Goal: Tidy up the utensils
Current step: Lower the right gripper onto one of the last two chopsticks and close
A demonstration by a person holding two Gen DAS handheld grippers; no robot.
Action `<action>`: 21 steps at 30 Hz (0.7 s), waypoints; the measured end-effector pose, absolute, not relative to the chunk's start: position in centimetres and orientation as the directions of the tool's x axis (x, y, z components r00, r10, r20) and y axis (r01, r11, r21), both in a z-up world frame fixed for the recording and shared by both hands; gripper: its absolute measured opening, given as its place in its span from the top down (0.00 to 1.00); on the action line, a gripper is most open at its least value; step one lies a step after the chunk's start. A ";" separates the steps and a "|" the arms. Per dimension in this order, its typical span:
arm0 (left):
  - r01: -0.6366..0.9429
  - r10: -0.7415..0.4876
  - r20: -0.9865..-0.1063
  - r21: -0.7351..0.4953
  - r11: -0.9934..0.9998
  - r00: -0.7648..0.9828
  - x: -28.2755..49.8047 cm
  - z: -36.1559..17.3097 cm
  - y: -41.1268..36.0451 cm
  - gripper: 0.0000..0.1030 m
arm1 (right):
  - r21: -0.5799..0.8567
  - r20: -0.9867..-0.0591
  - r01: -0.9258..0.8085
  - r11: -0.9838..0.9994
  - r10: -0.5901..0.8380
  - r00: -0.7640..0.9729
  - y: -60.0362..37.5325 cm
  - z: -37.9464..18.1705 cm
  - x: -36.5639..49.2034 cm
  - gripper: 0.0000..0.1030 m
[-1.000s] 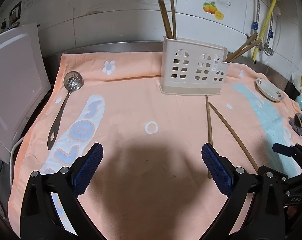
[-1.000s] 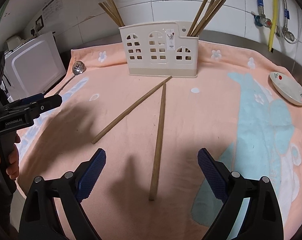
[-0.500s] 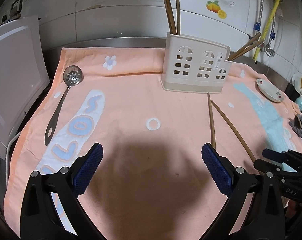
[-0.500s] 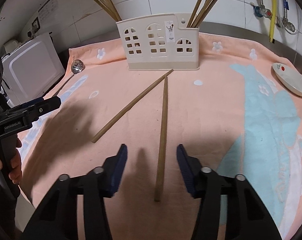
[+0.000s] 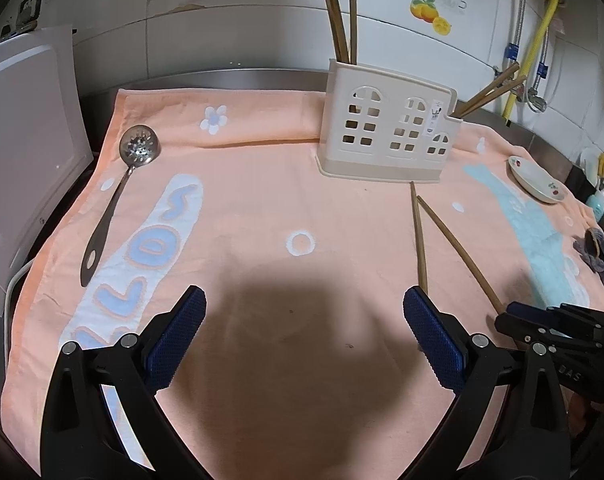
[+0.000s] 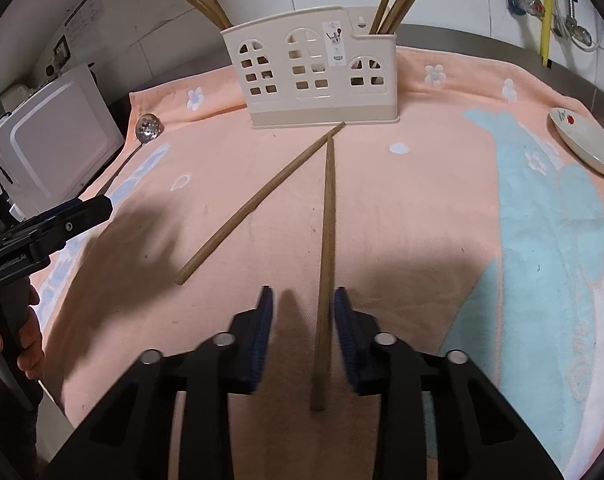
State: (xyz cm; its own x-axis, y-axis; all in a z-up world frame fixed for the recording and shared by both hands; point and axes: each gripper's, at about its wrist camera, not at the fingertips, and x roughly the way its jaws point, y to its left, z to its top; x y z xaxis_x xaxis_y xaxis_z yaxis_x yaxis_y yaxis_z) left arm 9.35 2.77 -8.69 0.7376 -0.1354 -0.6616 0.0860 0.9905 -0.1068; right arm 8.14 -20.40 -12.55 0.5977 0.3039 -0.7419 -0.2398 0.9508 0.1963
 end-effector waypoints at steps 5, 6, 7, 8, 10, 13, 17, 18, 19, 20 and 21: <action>0.114 -0.163 -0.661 -0.117 0.987 0.732 9.2 -8.7 2.0 0.05 | 0.206 -0.745 -0.223 0.953 0.300 0.595 -20.8 -13.0 8.2 0.87; 0.121 -0.170 -0.661 -0.120 0.985 0.731 9.2 -8.7 1.8 0.05 | 0.207 -0.744 -0.222 0.953 0.301 0.596 -20.8 -13.0 8.2 0.87; 0.129 -0.180 -0.659 -0.125 0.984 0.730 9.1 -8.7 1.5 0.05 | 0.200 -0.743 -0.222 0.954 0.295 0.600 -20.8 -13.0 8.1 0.88; 0.138 -0.190 -0.658 -0.131 0.982 0.728 9.1 -8.7 1.4 0.05 | 0.195 -0.743 -0.222 0.955 0.292 0.602 -20.7 -13.1 8.1 0.88; 0.163 -0.223 -0.657 -0.152 0.975 0.720 9.0 -8.8 0.7 0.05 | 0.181 -0.742 -0.217 0.959 0.278 0.610 -20.7 -13.1 8.1 0.93; 0.203 -0.256 -0.655 -0.157 0.966 0.711 9.1 -9.0 -0.6 0.06 | 0.187 -0.740 -0.216 0.958 0.282 0.611 -20.9 -13.1 8.2 0.93; 0.253 -0.289 -0.658 -0.153 0.955 0.695 9.3 -9.3 -2.2 0.17 | 0.185 -0.736 -0.214 0.959 0.279 0.616 -21.2 -13.0 7.9 0.93; 0.273 -0.308 -0.661 -0.161 0.949 0.684 9.5 -9.5 -2.7 0.23 | 0.181 -0.735 -0.214 0.960 0.277 0.619 -21.2 -12.9 7.8 0.93; 0.285 -0.320 -0.663 -0.165 0.944 0.676 9.6 -9.6 -3.0 0.25 | 0.176 -0.733 -0.214 0.961 0.273 0.623 -21.3 -12.8 7.7 0.93; 0.298 -0.332 -0.667 -0.169 0.939 0.667 9.7 -9.9 -3.4 0.29 | 0.172 -0.731 -0.214 0.962 0.270 0.627 -21.4 -12.7 7.6 0.93; 0.305 -0.338 -0.672 -0.172 0.937 0.660 9.9 -10.1 -3.6 0.33 | 0.169 -0.728 -0.213 0.962 0.267 0.631 -21.5 -12.6 7.4 0.93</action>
State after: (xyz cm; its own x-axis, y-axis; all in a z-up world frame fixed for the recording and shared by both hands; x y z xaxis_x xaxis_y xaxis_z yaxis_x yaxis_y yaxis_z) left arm 9.86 -3.60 -10.07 0.6595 -0.3377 -0.6715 0.3050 0.9368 -0.1715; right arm 7.44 -21.51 -12.59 0.6312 0.2675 -0.7280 -0.2132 0.9623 0.1688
